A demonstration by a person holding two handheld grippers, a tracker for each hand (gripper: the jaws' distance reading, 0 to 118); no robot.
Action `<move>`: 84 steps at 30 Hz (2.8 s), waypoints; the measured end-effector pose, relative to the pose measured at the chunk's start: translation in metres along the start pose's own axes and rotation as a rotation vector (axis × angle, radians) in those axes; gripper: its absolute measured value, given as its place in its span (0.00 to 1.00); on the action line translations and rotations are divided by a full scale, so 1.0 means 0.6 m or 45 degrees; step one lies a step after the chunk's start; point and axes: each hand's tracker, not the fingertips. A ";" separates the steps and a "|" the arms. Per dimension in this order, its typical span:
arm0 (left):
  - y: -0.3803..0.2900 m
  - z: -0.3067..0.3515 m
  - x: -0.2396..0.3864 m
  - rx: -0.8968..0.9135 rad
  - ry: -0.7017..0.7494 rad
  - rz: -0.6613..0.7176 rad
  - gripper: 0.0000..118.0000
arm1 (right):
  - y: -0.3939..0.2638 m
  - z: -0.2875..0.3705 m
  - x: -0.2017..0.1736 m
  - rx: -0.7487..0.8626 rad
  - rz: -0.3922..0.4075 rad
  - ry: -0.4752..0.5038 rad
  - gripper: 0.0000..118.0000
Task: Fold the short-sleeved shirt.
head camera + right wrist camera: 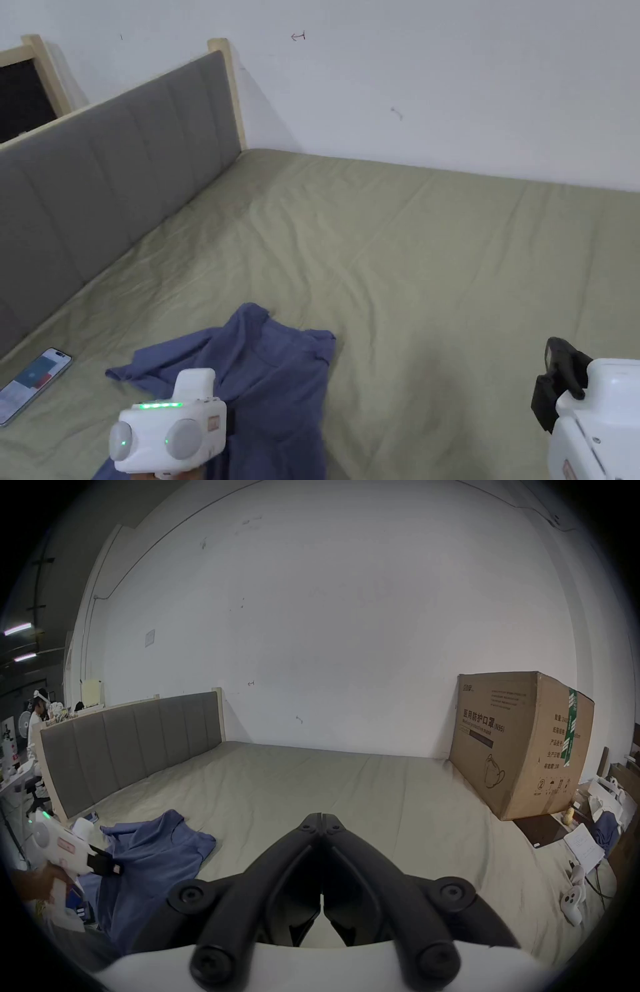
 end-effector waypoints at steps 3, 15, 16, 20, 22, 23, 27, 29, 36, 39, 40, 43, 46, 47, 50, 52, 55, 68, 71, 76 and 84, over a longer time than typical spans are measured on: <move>0.032 0.061 0.012 0.071 -0.039 -0.046 0.01 | 0.009 0.019 0.017 0.032 -0.016 -0.007 0.00; 0.170 0.273 0.220 0.473 -0.379 -0.233 0.01 | 0.040 0.105 0.114 0.166 -0.041 -0.107 0.00; 0.177 0.286 0.246 0.491 -0.419 -0.261 0.01 | 0.042 0.112 0.123 0.174 -0.038 -0.119 0.00; 0.191 0.318 0.354 0.519 -0.585 -0.358 0.01 | 0.054 0.137 0.160 0.205 -0.033 -0.182 0.00; 0.188 0.324 0.403 0.528 -0.644 -0.418 0.01 | 0.058 0.149 0.176 0.222 -0.034 -0.221 0.00; 0.185 0.325 0.426 0.528 -0.644 -0.424 0.01 | 0.059 0.154 0.185 0.228 -0.036 -0.236 0.00; 0.157 0.315 0.516 0.466 -0.779 -0.510 0.01 | 0.062 0.177 0.219 0.245 -0.038 -0.305 0.00; 0.132 0.303 0.555 0.421 -0.840 -0.534 0.01 | 0.061 0.187 0.234 0.245 -0.025 -0.346 0.00; 0.020 0.226 0.624 0.148 -0.953 -0.636 0.01 | 0.039 0.201 0.274 0.209 -0.030 -0.425 0.00; -0.037 0.164 0.631 0.018 -0.870 -0.691 0.01 | 0.028 0.200 0.281 0.186 -0.039 -0.442 0.00; -0.057 0.137 0.631 -0.045 -0.837 -0.713 0.01 | 0.024 0.199 0.282 0.179 -0.042 -0.444 0.00; -0.115 0.068 0.626 -0.165 -0.685 -0.761 0.01 | 0.013 0.193 0.285 0.154 -0.045 -0.446 0.00; -0.157 0.005 0.623 -0.263 -0.561 -0.790 0.01 | 0.003 0.185 0.284 0.128 -0.050 -0.444 0.00; -0.167 -0.010 0.622 -0.293 -0.519 -0.790 0.01 | 0.000 0.182 0.285 0.121 -0.050 -0.443 0.00; -0.191 -0.038 0.616 -0.314 -0.465 -0.781 0.03 | -0.006 0.177 0.284 0.103 -0.053 -0.442 0.00; -0.191 -0.031 0.608 -0.297 -0.505 -0.710 0.06 | -0.007 0.176 0.285 0.094 -0.050 -0.440 0.00; -0.174 0.000 0.600 -0.251 -0.514 -0.655 0.53 | -0.007 0.176 0.284 0.092 -0.043 -0.443 0.00; -0.006 0.238 0.468 0.553 -0.579 -0.408 0.81 | 0.035 0.195 0.260 0.184 -0.038 -0.429 0.00; 0.009 0.273 0.426 0.773 -0.486 -0.379 0.79 | 0.046 0.197 0.251 0.210 -0.036 -0.416 0.00; 0.013 0.291 0.371 0.953 -0.388 -0.348 0.54 | 0.058 0.194 0.238 0.236 -0.032 -0.396 0.00; 0.018 0.275 0.337 0.878 -0.394 -0.339 0.00 | 0.058 0.183 0.226 0.231 -0.033 -0.373 0.00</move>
